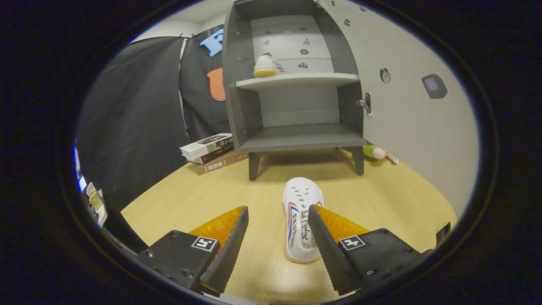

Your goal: Open the shoe cabinet door, grab the shoes and put them into the shoe cabinet, then close the shoe cabinet door.

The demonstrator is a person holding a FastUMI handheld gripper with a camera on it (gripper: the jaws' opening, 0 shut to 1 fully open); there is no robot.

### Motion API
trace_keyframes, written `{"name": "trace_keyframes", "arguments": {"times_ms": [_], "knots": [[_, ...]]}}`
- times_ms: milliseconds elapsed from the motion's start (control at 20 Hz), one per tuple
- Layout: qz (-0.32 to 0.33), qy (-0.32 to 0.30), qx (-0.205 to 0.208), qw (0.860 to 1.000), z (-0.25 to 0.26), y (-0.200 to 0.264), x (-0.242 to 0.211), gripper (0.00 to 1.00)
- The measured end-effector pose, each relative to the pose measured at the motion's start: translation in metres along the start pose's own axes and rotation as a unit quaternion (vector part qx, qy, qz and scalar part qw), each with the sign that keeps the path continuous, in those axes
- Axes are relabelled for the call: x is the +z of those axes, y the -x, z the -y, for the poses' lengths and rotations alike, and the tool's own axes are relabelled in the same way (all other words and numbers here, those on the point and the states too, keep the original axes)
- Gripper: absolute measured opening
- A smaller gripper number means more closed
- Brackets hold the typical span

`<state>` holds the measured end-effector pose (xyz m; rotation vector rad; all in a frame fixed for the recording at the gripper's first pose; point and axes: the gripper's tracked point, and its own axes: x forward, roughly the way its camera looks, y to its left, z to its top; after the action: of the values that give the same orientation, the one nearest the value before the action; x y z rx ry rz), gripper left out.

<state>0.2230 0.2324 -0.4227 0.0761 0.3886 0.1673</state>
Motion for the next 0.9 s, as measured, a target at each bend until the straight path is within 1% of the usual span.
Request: {"name": "trace_keyframes", "arguments": {"times_ms": [150, 200, 300, 350, 450, 500, 550, 650, 750, 900], "knots": [[-0.032, -0.023, -0.014, 0.999, 0.008, -0.029, -0.018, 0.81], [-0.042, -0.03, -0.017, 0.999, 0.01, -0.037, -0.023, 0.81], [-0.045, -0.034, -0.016, 0.998, 0.009, -0.049, -0.026, 0.73], [-0.041, -0.038, -0.022, 0.998, 0.013, -0.055, -0.026, 0.69], [-0.055, -0.056, -0.039, 0.996, 0.02, -0.072, -0.033, 0.61], [-0.051, -0.064, -0.036, 0.996, 0.019, -0.076, -0.03, 0.57], [-0.045, -0.062, -0.042, 0.996, 0.027, -0.084, -0.028, 0.45], [-0.047, -0.104, -0.011, 0.993, 0.022, -0.087, -0.023, 0.23], [-0.039, -0.107, 0.005, 0.993, 0.023, -0.083, -0.021, 0.11], [-0.03, -0.115, 0.018, 0.993, 0.021, -0.08, -0.019, 0.08]]}}
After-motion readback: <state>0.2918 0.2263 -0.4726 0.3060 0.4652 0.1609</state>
